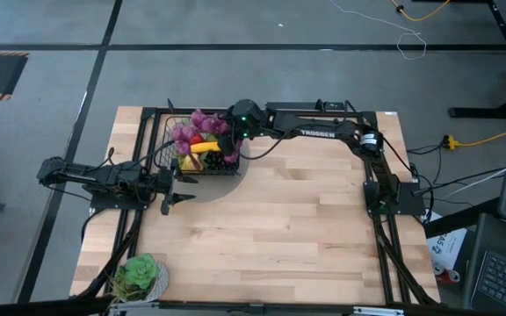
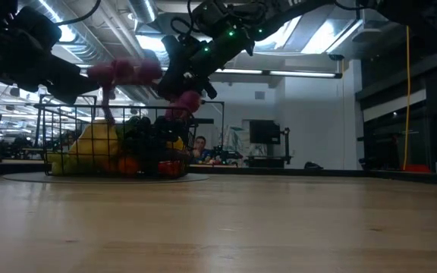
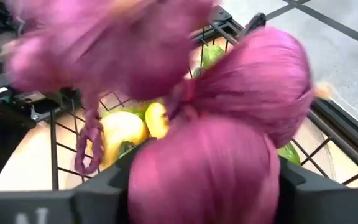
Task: Build produce basket
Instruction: Put the garlic into the wire basket
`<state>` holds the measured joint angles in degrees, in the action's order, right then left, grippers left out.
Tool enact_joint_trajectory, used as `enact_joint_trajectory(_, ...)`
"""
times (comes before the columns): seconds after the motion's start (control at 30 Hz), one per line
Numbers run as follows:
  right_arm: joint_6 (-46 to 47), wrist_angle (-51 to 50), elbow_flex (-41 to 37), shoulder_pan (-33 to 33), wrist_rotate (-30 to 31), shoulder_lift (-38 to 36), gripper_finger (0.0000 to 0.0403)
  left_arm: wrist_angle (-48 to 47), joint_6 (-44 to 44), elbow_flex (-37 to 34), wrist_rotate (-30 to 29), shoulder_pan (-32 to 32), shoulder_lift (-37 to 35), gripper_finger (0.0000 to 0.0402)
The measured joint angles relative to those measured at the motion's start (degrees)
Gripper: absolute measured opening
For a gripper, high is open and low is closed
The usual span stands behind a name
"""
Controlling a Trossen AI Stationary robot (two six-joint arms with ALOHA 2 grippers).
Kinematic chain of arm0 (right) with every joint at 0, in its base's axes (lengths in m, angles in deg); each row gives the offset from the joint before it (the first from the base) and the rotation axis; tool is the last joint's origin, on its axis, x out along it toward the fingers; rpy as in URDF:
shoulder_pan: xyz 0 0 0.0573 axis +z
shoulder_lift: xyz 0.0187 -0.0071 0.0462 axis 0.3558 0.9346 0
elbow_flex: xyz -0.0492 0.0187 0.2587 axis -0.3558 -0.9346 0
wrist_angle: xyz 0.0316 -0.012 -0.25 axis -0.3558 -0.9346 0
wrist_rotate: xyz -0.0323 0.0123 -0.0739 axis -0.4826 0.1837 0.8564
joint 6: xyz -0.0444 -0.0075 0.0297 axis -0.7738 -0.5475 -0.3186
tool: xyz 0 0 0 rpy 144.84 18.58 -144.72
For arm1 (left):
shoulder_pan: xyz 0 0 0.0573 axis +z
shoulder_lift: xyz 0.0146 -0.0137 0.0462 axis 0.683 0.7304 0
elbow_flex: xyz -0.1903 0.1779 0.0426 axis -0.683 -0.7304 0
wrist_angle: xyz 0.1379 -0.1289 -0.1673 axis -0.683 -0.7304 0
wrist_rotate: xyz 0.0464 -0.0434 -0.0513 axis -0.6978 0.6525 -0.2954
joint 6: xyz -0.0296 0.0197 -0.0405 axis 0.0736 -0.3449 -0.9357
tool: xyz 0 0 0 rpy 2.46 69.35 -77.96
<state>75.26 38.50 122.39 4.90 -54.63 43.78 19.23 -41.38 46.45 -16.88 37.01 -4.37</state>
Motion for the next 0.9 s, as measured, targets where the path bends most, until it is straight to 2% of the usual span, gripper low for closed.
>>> enact_joint_trajectory(0.17,-0.19,0.46,-0.09,0.13,-0.39,0.91,0.0242,0.00,0.00,0.00,0.01,0.00,-0.01,0.0235)
enact_joint_trajectory(0.33,-1.83,0.94,-0.08,0.11,-0.59,1.39,0.0254,0.00,0.00,0.00,-0.01,-0.02,-0.01,0.0235)
enact_joint_trajectory(0.5,-6.29,1.88,-0.09,0.09,-12.12,1.39,0.0254,0.00,0.00,0.00,0.00,0.00,-0.01,0.0235)
enact_joint_trajectory(0.63,-7.03,1.93,-0.07,0.07,-11.48,1.39,0.0254,0.00,0.00,0.00,0.01,0.00,-0.01,0.0235)
enact_joint_trajectory(0.73,-7.50,1.84,-0.07,-0.25,-6.00,1.39,0.0255,0.00,0.00,0.00,-0.01,0.00,-0.01,0.0235)
enact_joint_trajectory(0.9,-12.36,1.79,-0.07,-0.39,-9.14,1.39,0.0255,0.00,0.00,0.00,0.00,-0.02,0.01,0.0235)
